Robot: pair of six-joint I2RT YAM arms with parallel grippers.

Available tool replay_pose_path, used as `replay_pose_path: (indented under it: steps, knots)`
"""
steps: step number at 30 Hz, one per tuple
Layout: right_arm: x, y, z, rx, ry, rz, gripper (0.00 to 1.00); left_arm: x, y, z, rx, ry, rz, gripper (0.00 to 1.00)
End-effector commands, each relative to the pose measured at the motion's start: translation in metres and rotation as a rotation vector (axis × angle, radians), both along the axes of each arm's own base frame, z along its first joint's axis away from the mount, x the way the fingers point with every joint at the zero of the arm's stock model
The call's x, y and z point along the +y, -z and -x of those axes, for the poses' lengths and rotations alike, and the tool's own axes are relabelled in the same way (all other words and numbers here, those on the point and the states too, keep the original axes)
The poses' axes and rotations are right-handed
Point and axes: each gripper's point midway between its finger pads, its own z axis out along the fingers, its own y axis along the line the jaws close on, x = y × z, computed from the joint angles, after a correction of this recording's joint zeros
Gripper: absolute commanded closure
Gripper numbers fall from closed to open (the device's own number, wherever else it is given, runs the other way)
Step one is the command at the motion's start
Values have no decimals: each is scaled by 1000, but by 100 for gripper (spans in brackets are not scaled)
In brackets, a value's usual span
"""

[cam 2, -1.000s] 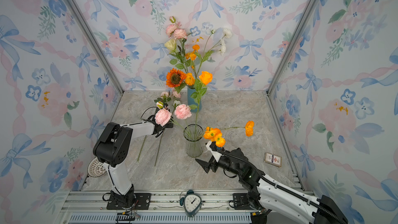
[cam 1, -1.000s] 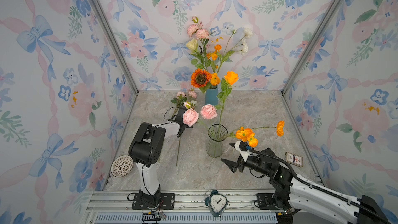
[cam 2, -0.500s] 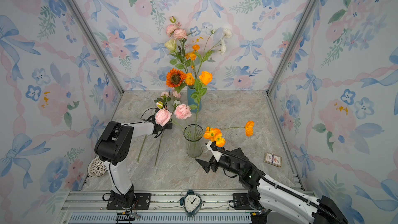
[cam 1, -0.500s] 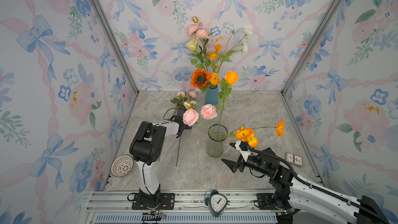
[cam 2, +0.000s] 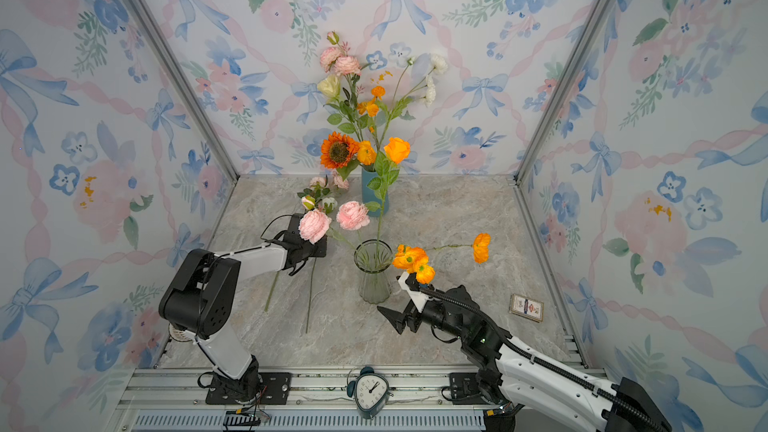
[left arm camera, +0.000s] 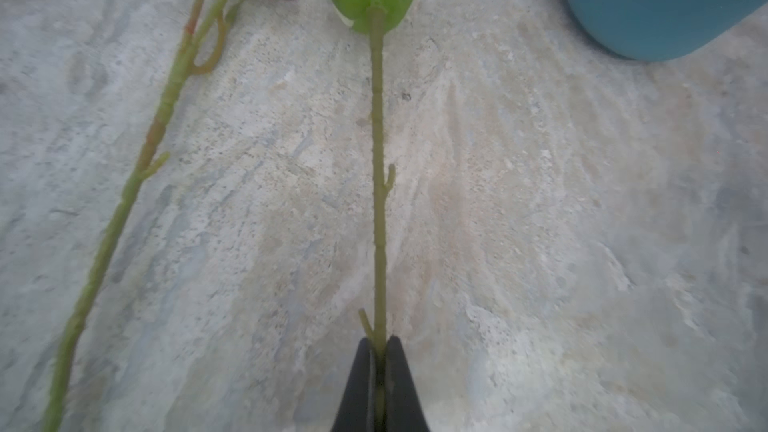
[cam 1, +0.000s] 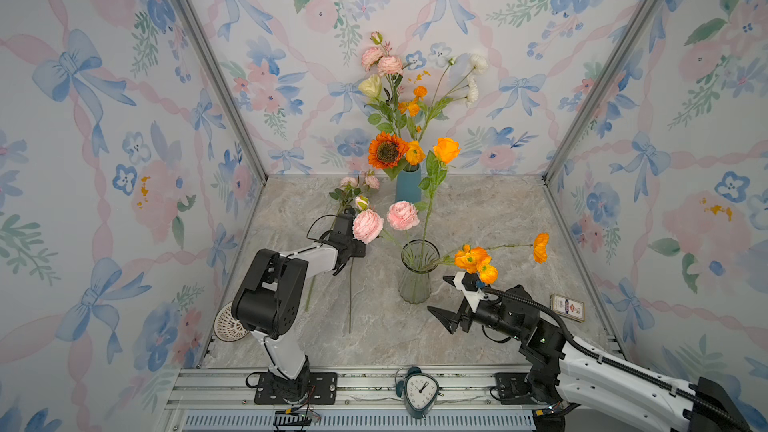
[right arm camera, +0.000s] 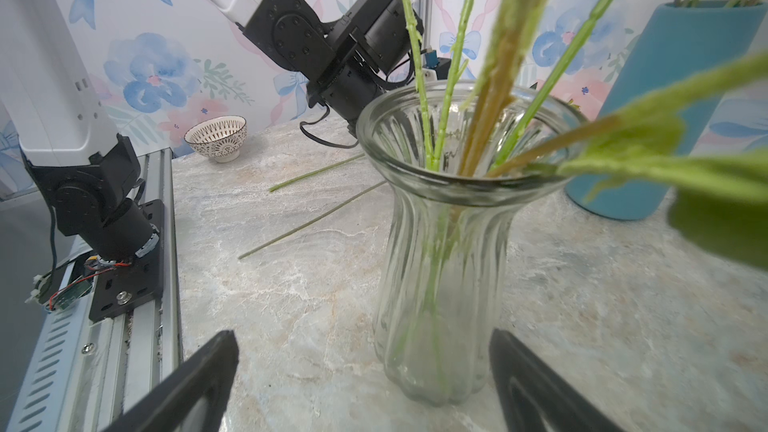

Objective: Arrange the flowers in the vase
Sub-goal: 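Lower the left gripper and close it on the white rose bud stem, then lift the white rose and carry it above the glass vase with the left gripper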

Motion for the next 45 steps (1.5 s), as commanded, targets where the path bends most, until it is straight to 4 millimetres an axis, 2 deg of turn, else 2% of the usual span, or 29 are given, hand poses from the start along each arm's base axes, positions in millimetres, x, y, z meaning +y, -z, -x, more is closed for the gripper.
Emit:
replay_pose_path:
  steps: [1,4,8,11,13,14,16,20,22,26,30,33,37,40,45]
  knots:
    - [-3,4,-1,-1,6,1,3,14,-33,6,-80,-47,18,100]
    - [-3,3,0,-2,2,-2,3,29,-58,16,-147,-109,21,100]
    - [-3,-1,3,-10,-3,-6,3,63,-94,36,-254,-252,-17,100]
    - [-4,-3,5,-14,-6,-11,3,86,-129,54,-359,-342,-37,100]
    - [-3,-5,9,-22,-17,-15,3,93,-164,64,-456,-364,-15,100]
    - [-2,-5,11,-28,-26,-14,3,95,-165,73,-472,-358,-16,100]
    - [0,-6,16,-41,-39,-8,3,96,-192,84,-551,-342,7,100]
    - [8,-7,31,-69,-99,11,3,82,-247,107,-706,-215,73,100]
    - [11,-8,38,-82,-125,11,3,74,-284,120,-801,-148,103,100]
    - [14,-9,45,-94,-143,6,3,41,-346,165,-1032,113,188,100]
    - [16,-8,44,-95,-143,8,3,12,-389,205,-1235,319,315,100]
    - [17,-5,42,-90,-139,21,3,-3,-416,225,-1344,413,414,100]
    - [18,-2,41,-90,-138,28,3,-17,-440,231,-1447,434,476,100]
    - [20,-2,40,-91,-141,30,3,-36,-454,231,-1509,470,537,100]
    - [20,-1,39,-91,-139,33,3,-85,-466,236,-1617,555,516,100]
